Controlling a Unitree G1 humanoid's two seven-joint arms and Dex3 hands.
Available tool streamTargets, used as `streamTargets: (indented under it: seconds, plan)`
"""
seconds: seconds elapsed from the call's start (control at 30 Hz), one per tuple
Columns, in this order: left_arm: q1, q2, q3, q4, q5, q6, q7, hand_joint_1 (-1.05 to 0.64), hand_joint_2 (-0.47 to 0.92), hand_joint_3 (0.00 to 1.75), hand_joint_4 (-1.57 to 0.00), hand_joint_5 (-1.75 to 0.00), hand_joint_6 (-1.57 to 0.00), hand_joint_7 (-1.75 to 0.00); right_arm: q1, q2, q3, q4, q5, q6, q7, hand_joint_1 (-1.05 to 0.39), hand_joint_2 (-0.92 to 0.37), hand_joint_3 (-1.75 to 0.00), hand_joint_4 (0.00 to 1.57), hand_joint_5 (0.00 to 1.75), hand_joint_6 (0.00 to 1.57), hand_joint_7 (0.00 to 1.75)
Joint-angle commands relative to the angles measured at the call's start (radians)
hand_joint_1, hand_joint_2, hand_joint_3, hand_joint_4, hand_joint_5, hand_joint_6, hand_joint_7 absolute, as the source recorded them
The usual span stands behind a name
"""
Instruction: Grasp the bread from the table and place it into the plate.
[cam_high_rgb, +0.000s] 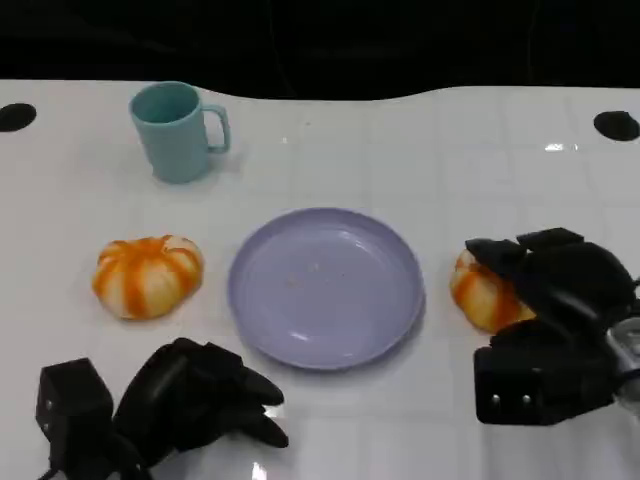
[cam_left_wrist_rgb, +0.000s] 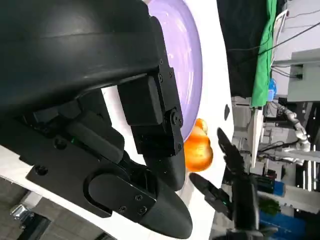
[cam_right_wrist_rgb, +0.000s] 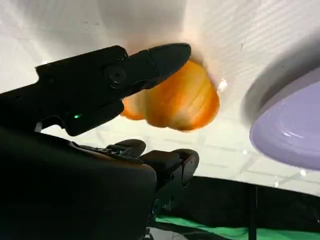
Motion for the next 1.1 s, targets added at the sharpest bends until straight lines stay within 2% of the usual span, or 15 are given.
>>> streamTargets:
  seconds: [0.03, 0.23, 0.4, 0.47, 0.53, 0.6, 0.63, 0.67, 0.73, 0.8, 0.83, 0.87, 0.9, 0.97, 1.1]
  plan:
    - [0.015, 0.013, 0.001, -0.010, -0.006, 0.009, -0.005, -1.05, 0.78, 0.00, -1.57, -0.21, -1.56, 0.00, -0.048, 0.010, 0.020, 0.066, 0.020, 0.012, -0.025, -0.64, -0.87, 0.00, 0.17, 0.18, 0.23, 0.00]
    - [0.031, 0.013, -0.003, -0.032, -0.002, 0.016, 0.003, -1.05, 0.78, 0.00, -1.57, -0.21, -1.56, 0.00, -0.113, 0.049, 0.044, 0.216, 0.046, -0.009, -0.087, -0.58, -0.89, -0.01, 0.26, 0.19, 0.30, 0.02]
    - [0.038, 0.014, -0.005, -0.047, -0.003, 0.020, 0.001, -1.05, 0.78, 0.00, -1.57, -0.21, -1.56, 0.00, -0.130, 0.062, 0.049, 0.294, 0.072, -0.058, -0.214, -0.41, -0.91, -0.01, 0.50, 0.28, 0.46, 0.08]
    - [0.040, 0.014, -0.006, -0.051, -0.004, 0.020, 0.000, -1.05, 0.78, 0.00, -1.57, -0.21, -1.56, 0.00, -0.133, 0.061, 0.052, 0.311, 0.073, -0.080, -0.272, -0.27, -0.91, 0.00, 0.62, 0.77, 0.66, 0.07]
    - [0.041, 0.015, -0.006, -0.053, -0.005, 0.022, -0.001, -1.05, 0.78, 0.00, -1.57, -0.21, -1.56, 0.00, -0.138, 0.061, 0.057, 0.326, 0.075, -0.092, -0.298, -0.24, -0.91, 0.00, 0.62, 0.95, 0.72, 0.06]
    - [0.042, 0.015, -0.007, -0.054, -0.006, 0.022, -0.001, -1.05, 0.78, 0.00, -1.57, -0.21, -1.56, 0.00, -0.141, 0.059, 0.057, 0.340, 0.078, -0.122, -0.347, -0.23, -0.91, 0.00, 0.62, 1.01, 0.73, 0.05]
    - [0.043, 0.016, -0.007, -0.054, -0.006, 0.023, -0.001, -1.05, 0.78, 0.00, -1.57, -0.21, -1.56, 0.00, -0.142, 0.057, 0.056, 0.347, 0.080, -0.142, -0.380, -0.21, -0.92, -0.04, 0.68, 1.32, 0.90, 0.14]
    - [0.043, 0.017, -0.008, -0.054, -0.005, 0.022, 0.000, -1.05, 0.78, 0.00, -1.57, -0.21, -1.56, 0.00, -0.142, 0.055, 0.055, 0.354, 0.082, -0.167, -0.415, -0.21, -0.92, -0.05, 0.70, 1.46, 0.99, 0.18]
    - [0.042, 0.017, -0.008, -0.052, -0.004, 0.020, 0.001, -1.05, 0.78, 0.00, -1.57, -0.21, -1.56, 0.00, -0.146, 0.051, 0.055, 0.370, 0.091, -0.208, -0.452, -0.20, -0.92, -0.07, 0.73, 1.52, 1.06, 0.21]
    - [0.041, 0.018, -0.008, -0.050, -0.006, 0.022, -0.003, -1.05, 0.79, 0.00, -1.57, -0.20, -1.56, 0.00, -0.152, 0.046, 0.056, 0.388, 0.096, -0.254, -0.496, -0.17, -0.89, -0.26, 0.79, 1.57, 1.13, 0.29]
    - [0.040, 0.018, -0.008, -0.049, -0.007, 0.023, -0.005, -1.05, 0.78, 0.00, -1.57, -0.20, -1.56, 0.00, -0.155, 0.043, 0.057, 0.398, 0.095, -0.277, -0.526, -0.14, -0.71, -0.65, 0.86, 1.67, 1.06, 0.69]
    - [0.039, 0.018, -0.008, -0.049, -0.008, 0.023, -0.006, -1.05, 0.78, 0.00, -1.57, -0.20, -1.56, 0.00, -0.159, 0.042, 0.058, 0.406, 0.093, -0.292, -0.549, -0.13, -0.60, -0.86, 0.89, 1.71, 0.90, 1.13]
    - [0.040, 0.018, -0.008, -0.050, -0.009, 0.026, -0.006, -1.05, 0.78, 0.00, -1.57, -0.20, -1.56, 0.00, -0.162, 0.042, 0.059, 0.411, 0.090, -0.302, -0.570, -0.12, -0.52, -0.99, 0.91, 1.73, 0.78, 1.46]
    - [0.041, 0.018, -0.009, -0.051, -0.006, 0.022, -0.002, -1.05, 0.78, 0.00, -1.57, -0.20, -1.56, 0.00, -0.167, 0.042, 0.060, 0.417, 0.088, -0.316, -0.600, -0.12, -0.45, -1.04, 0.92, 1.74, 0.72, 1.67]
    - [0.042, 0.018, -0.011, -0.053, -0.001, 0.021, 0.004, -1.05, 0.78, 0.00, -1.57, -0.20, -1.56, 0.00, -0.174, 0.042, 0.063, 0.423, 0.088, -0.334, -0.637, -0.13, -0.41, -1.08, 0.92, 1.75, 0.68, 1.74]
